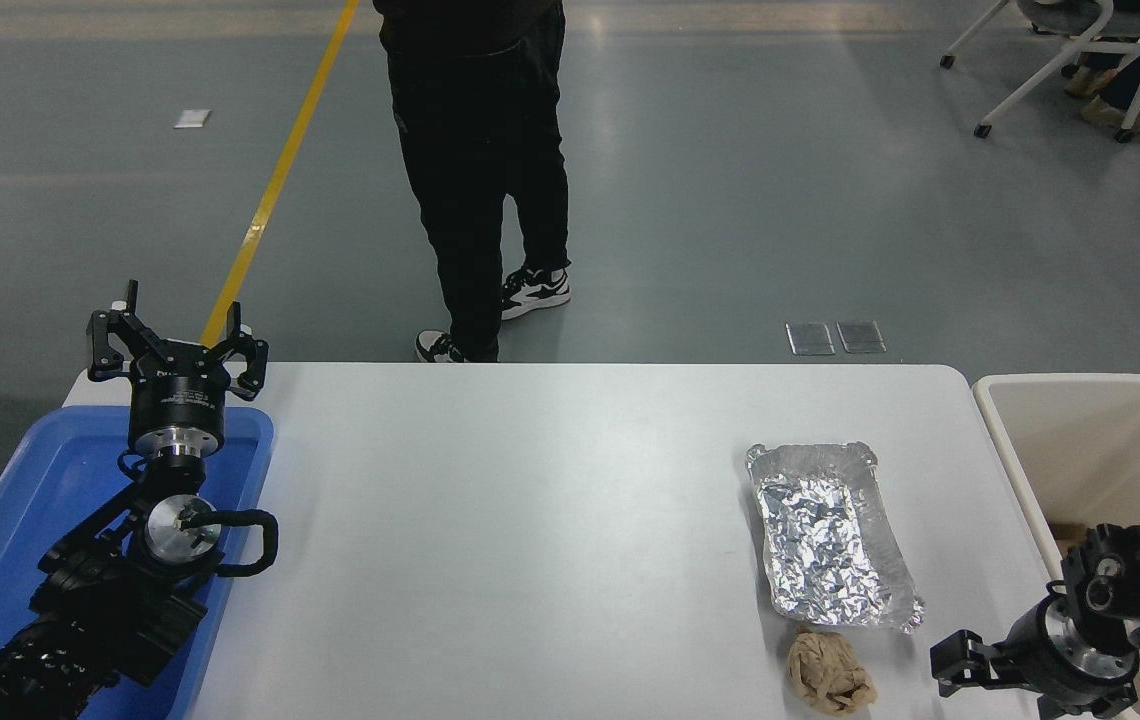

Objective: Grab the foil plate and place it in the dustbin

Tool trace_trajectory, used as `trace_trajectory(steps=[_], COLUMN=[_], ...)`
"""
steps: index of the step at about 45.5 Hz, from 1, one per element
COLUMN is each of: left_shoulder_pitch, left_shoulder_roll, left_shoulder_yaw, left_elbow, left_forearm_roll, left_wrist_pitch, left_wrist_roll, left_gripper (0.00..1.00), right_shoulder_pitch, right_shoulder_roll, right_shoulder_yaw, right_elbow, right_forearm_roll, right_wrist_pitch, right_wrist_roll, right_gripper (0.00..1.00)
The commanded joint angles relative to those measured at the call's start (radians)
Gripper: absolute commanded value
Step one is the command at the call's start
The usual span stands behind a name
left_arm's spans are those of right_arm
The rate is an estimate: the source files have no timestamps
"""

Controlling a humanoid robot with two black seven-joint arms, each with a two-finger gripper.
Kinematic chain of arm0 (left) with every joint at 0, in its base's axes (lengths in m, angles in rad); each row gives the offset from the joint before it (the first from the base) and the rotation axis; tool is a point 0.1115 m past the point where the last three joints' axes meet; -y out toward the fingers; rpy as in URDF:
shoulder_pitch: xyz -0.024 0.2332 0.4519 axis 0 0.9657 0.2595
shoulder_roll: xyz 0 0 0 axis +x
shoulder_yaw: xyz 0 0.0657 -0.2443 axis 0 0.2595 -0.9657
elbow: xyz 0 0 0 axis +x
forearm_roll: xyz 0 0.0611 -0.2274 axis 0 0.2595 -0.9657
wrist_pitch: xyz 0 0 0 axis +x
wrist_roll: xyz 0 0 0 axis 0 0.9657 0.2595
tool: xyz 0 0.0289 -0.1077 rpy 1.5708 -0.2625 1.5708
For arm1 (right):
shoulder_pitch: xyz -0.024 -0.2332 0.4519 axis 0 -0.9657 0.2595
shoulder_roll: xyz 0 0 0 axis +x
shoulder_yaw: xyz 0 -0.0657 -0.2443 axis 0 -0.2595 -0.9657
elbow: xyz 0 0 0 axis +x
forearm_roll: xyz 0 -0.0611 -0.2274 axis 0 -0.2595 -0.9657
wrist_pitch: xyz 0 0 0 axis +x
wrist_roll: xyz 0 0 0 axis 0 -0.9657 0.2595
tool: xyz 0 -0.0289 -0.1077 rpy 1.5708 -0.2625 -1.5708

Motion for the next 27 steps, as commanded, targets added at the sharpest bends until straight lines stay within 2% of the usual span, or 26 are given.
trace_trajectory(steps=[1, 16, 27], left_shoulder_pitch=[0.0, 0.0, 0.0], left_shoulder_roll=[0.001, 0.003, 0.004], left_shoulder_yaw=[0.0, 0.003, 0.004], left_elbow=[0.0, 0.0, 0.0], left_forearm_roll=[0.001, -0.002, -0.002], left_wrist_pitch=[-0.001, -0.001, -0.001], left_wrist_roll=[0.0, 0.0, 0.001], left_gripper=[0.99, 0.99, 0.99], right_shoulder_pitch=[-0.021, 0.021, 0.231], right_shoulder_roll=[0.02, 0.014, -0.115], right_shoulder_yaw=[0.009, 0.017, -0.005], right_elbow=[-0.016, 0.002, 0.125], right_forearm_roll=[-0.004, -0.001, 0.004], right_wrist_pitch=[-0.014, -0.011, 0.021], right_wrist_roll=[0.0, -0.001, -0.009], right_gripper=[1.0, 1.0, 1.0])
